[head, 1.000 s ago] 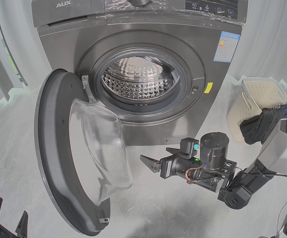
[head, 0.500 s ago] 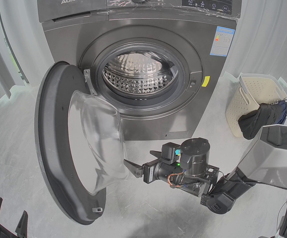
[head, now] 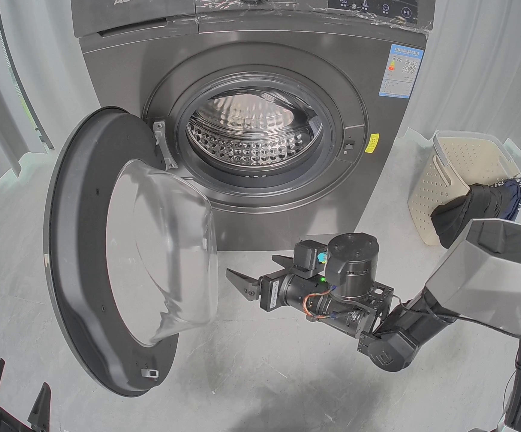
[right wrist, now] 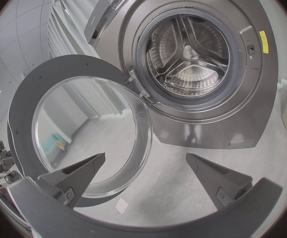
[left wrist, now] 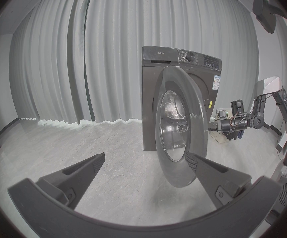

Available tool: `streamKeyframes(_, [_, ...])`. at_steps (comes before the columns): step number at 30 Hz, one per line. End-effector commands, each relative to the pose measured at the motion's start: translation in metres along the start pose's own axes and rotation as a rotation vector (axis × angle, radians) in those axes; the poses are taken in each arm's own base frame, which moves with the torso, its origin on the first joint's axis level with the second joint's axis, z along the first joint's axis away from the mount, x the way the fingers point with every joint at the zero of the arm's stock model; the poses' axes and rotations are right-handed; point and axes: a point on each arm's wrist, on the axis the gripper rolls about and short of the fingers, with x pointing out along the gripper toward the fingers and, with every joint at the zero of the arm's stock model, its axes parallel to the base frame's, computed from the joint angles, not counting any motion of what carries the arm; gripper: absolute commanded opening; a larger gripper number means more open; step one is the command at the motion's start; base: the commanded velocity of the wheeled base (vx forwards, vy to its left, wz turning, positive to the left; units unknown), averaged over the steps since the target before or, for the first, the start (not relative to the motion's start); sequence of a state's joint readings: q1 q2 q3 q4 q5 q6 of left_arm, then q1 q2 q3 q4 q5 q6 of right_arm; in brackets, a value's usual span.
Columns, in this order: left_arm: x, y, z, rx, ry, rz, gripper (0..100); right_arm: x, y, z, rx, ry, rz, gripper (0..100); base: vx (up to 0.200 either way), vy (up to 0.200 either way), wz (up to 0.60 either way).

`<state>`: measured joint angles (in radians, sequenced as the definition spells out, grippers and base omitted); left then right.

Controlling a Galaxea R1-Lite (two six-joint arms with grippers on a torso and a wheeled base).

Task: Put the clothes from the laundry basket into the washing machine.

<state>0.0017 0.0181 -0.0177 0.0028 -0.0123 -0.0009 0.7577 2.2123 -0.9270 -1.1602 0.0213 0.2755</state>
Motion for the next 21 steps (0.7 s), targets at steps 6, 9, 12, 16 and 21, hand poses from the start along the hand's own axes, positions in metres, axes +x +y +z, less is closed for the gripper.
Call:
streamKeyframes(6, [0.0, 0.0, -0.005, -0.001, -0.002, 0.0, 100, 0.036, 0.015, -0.029, -0.014, 0.02, 0.05, 100, 0.0, 0.0, 0.0])
streamKeyframes(9, [0.0, 0.0, -0.005, -0.001, -0.002, 0.0, 100, 0.047, 0.025, -0.035, -0.015, 0.008, 0.076, 100, 0.0, 0.0, 0.0])
streamKeyframes(12, [0.0, 0.0, -0.005, -0.001, -0.002, 0.0, 100, 0.053, 0.029, -0.03, -0.015, -0.023, 0.086, 100, 0.0, 0.0, 0.0])
streamKeyframes(16, [0.0, 0.0, -0.005, -0.001, -0.002, 0.0, 100, 0.058, 0.026, -0.018, -0.013, -0.059, 0.082, 100, 0.0, 0.0, 0.0])
streamKeyframes(21, [0.0, 0.0, -0.005, -0.001, -0.003, 0.0, 100, 0.072, 0.021, -0.001, -0.008, -0.062, 0.059, 100, 0.0, 0.0, 0.0])
